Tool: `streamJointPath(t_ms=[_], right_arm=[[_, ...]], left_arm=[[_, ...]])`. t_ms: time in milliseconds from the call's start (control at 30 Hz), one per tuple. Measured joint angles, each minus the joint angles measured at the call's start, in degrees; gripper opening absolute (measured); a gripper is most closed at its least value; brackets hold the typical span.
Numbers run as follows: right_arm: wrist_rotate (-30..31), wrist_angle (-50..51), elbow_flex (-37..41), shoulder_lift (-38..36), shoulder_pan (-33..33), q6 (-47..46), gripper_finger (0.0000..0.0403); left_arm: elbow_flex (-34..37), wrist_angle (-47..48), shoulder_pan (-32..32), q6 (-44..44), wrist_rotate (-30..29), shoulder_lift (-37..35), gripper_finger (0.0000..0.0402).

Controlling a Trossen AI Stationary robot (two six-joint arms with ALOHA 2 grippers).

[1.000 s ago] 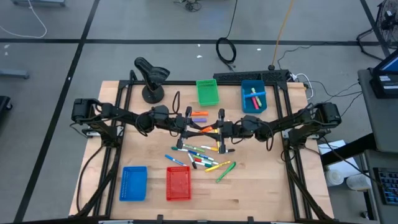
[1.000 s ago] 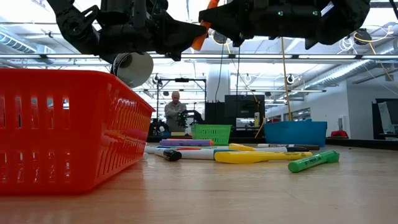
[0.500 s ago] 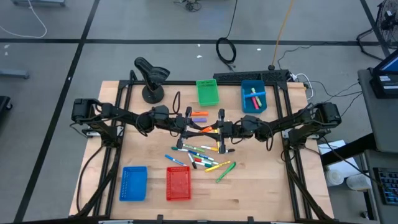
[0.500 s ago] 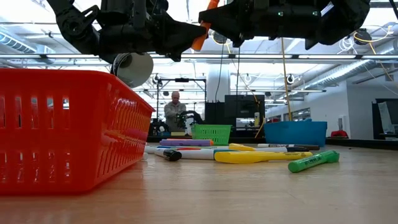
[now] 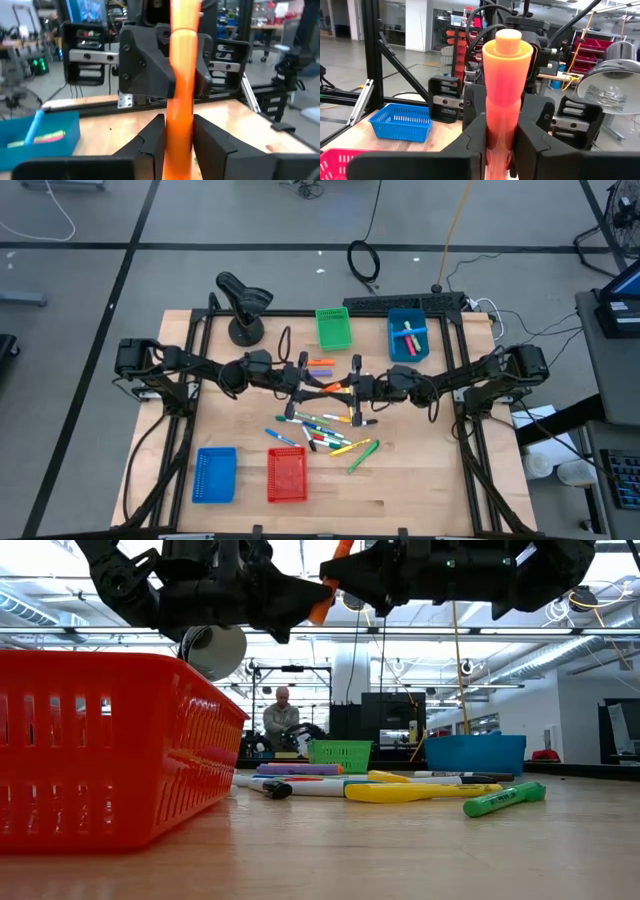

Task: Pick & Place Markers
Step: Put the bottom orange highlighter into the dark blue bin

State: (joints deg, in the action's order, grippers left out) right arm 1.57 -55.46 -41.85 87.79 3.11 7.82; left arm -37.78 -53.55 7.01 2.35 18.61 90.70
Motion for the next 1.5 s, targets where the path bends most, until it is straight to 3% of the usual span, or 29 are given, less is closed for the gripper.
streamJointPath(t_ms=[367,567,1000,1100,1367,1500], right_arm=[[-0.3,0.1,0.0,0.0,0.0,0.4,0.0049],[-0.4,1.0,0.0,0.1,0.1,0.3,0.0049],[-0.3,3.5,0.0,-0.4,-0.4,-1.2,0.005],[-0.1,6.2,0.1,-1.8,-0.7,-1.2,0.005],[0.9,18.8,0.0,-8.6,-2.5,-1.1,0.005],[7.7,27.2,0.1,-12.0,-3.9,-0.6,0.005]], left_arm=[[0.0,0.1,-0.1,-5.1,-1.2,0.0,0.0242],[0.0,-0.3,-1.5,-0.5,-1.4,-0.3,0.0287],[-0.1,0.1,-2.0,0.5,-2.3,-2.9,0.0294],[0.1,4.3,-2.2,0.6,-2.4,-4.9,0.0294],[-0.3,22.3,-4.8,7.2,-19.8,-13.6,0.0294],[-0.4,26.4,-6.1,7.5,-24.9,-17.2,0.0294]])
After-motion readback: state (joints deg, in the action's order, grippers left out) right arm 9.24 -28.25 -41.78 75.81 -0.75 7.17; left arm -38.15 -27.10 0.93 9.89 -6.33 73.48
